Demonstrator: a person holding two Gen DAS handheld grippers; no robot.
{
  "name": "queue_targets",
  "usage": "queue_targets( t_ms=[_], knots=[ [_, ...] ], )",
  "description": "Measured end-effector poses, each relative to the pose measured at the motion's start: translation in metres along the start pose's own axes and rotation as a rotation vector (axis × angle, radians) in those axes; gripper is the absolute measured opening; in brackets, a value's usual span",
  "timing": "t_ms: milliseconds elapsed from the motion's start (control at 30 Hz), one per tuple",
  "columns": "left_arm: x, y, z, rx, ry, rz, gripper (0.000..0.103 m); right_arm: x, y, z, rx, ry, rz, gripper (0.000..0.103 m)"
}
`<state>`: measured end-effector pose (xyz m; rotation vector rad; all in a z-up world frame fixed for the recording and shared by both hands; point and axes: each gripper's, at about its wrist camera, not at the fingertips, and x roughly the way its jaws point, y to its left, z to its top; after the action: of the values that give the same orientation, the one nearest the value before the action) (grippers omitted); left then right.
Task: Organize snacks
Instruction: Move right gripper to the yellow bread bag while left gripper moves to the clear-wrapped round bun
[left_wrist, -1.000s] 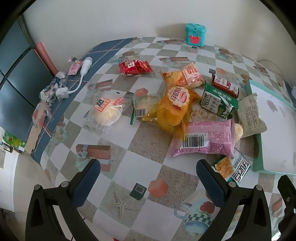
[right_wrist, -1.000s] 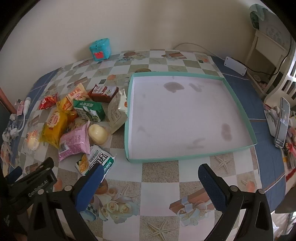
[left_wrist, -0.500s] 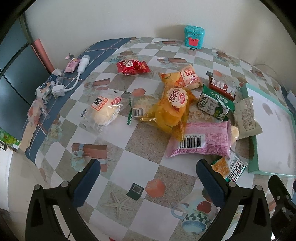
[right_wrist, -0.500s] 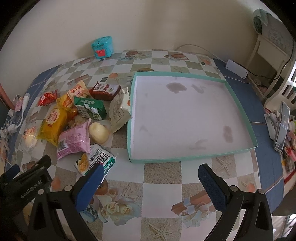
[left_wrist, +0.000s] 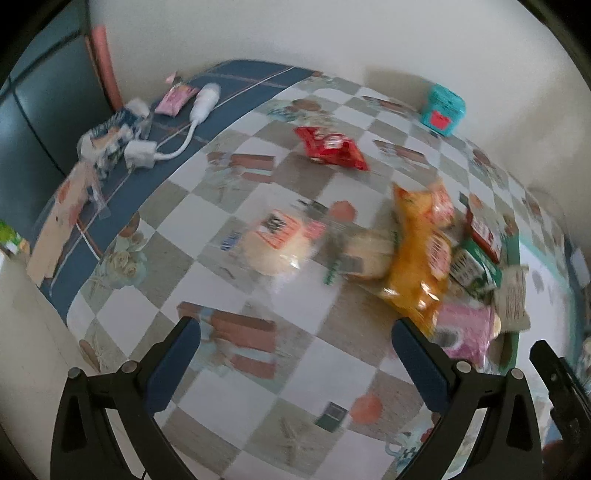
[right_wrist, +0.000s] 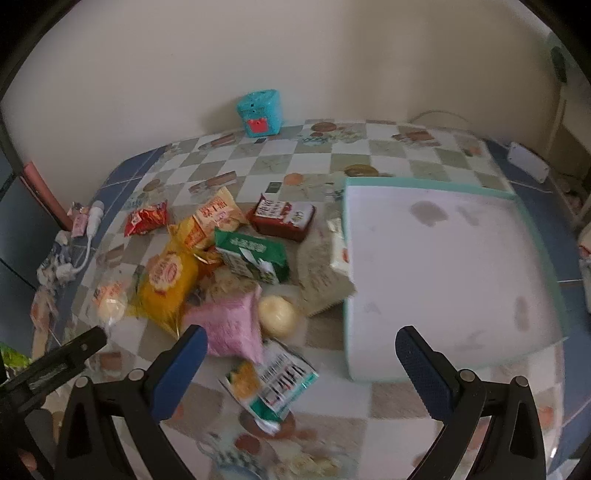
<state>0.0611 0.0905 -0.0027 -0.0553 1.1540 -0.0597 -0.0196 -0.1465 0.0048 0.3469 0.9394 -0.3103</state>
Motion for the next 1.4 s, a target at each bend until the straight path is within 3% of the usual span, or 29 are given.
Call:
queue_targets(
  t_ms=[233, 367, 667, 833, 1000, 1400],
  knots=[
    [0.017, 0.036, 0.029, -0.058, 0.020, 0.034, 0.103, 0.029, 0.019, 0.013, 0.009, 0.035, 0.026, 0.103],
    [0.031, 0.041, 0.041, -0.073, 0.048, 0.017, 0.103, 0.028, 0.035, 0.021, -0.006, 0.006, 0.057, 0.103],
    [0.059, 0.021, 0.057, 0.072, 0.086, 0.048, 0.103, 0.041, 0.085, 0.027, -0.095, 0.008, 0.120, 0.102],
    [0.072, 0.015, 0.058, 0.126, 0.101, 0.060, 0.103, 0.056, 0.096, 0.029, -0.085, 0.046, 0.148, 0.096],
    [0.085, 0.012, 0.057, 0.137, 0.109, 0.046, 0.103, 0.072, 0.101, 0.029, -0.087, 0.083, 0.154, 0.084],
    [0.095, 0.006, 0.052, 0.147, 0.103, 0.045, 0.102, 0.095, 0.104, 0.028, -0.072, 0.139, 0.158, 0.081]
  ],
)
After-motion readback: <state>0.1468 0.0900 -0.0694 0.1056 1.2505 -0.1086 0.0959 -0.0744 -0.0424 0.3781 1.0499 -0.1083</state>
